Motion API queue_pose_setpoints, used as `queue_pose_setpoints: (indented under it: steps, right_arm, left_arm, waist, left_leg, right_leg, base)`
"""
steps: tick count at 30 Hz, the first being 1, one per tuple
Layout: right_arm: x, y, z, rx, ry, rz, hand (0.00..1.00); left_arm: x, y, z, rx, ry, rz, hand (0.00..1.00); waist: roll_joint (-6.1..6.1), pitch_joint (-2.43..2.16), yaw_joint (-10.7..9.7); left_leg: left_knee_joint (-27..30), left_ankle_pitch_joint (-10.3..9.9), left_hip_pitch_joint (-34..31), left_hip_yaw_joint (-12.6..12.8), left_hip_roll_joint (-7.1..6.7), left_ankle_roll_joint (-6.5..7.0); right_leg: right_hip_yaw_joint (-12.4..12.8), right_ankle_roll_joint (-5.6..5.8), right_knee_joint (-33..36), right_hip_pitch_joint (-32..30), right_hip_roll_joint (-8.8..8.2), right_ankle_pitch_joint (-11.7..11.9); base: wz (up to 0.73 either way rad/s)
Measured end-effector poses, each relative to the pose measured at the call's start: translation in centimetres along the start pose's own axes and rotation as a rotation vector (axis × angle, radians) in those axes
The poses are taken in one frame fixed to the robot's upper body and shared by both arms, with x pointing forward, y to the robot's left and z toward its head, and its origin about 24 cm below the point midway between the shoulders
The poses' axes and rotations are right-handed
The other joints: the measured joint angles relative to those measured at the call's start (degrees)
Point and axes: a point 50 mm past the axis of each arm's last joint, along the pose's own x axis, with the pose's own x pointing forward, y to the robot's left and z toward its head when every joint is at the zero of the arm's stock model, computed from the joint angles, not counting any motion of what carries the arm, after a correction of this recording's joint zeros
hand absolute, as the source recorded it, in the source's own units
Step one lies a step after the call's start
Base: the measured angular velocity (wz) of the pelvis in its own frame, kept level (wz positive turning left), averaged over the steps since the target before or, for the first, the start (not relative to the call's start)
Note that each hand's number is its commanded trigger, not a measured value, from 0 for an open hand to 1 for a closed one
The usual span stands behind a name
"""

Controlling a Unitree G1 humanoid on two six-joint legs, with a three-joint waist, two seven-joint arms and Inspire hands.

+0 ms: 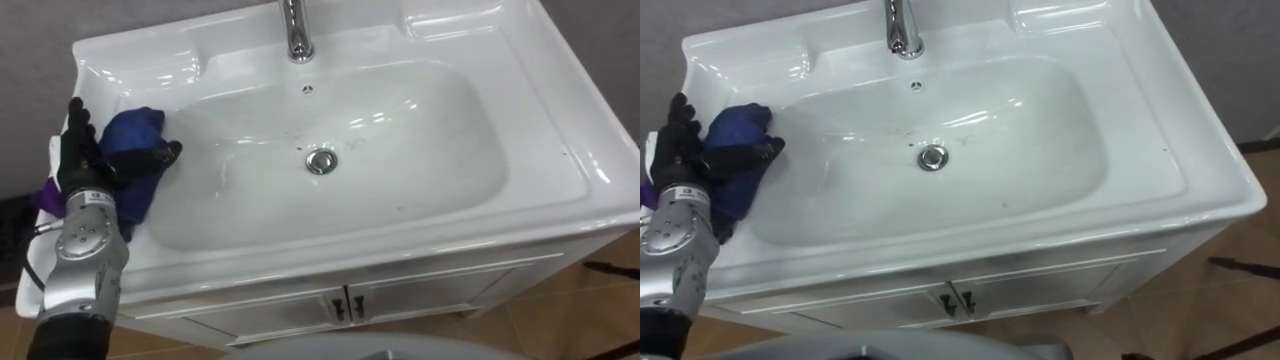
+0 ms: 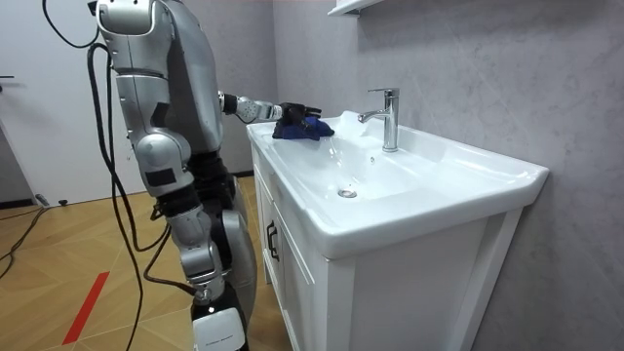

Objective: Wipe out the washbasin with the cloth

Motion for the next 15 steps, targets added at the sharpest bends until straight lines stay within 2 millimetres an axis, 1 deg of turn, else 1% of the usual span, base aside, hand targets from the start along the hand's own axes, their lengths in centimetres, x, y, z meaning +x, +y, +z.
queue_pose_setpoints:
  steps: [6,14,15]
  right_arm:
    - [0.0,0.02,0.01,-0.01,-0.001,0.005,0.0]
    - [-0.01,0.07,-0.22,-0.038,0.004,0.016,0.0]
    - [-0.01,0.08,-0.27,-0.038,0.006,0.016,0.0]
  left_arm:
    - [0.02,0.02,0.07,-0.009,-0.003,-0.02,0.0]
    - [0.07,0.15,0.17,-0.016,-0.007,-0.04,0.0]
    - [0.08,0.2,0.2,-0.018,-0.008,-0.041,0.0]
  waist:
    - [-0.01,0.0,0.15]
    - [-0.34,-0.03,0.11]
    - [-0.42,0.01,0.13]
  left_leg:
    - [-0.06,0.0,0.05,0.02,-0.02,0.0]
    - [-0.04,0.0,0.11,0.08,-0.03,0.0]
    - [-0.04,0.0,0.12,0.17,-0.04,0.0]
  right_leg:
    - [0.1,0.0,0.01,0.08,0.01,0.0]
    - [0.2,0.01,0.31,0.08,0.0,-0.01]
    - [0.32,-0.03,0.84,-0.04,-0.04,-0.2]
  base:
    - [0.0]
    - [0.0]
    - [0.0]
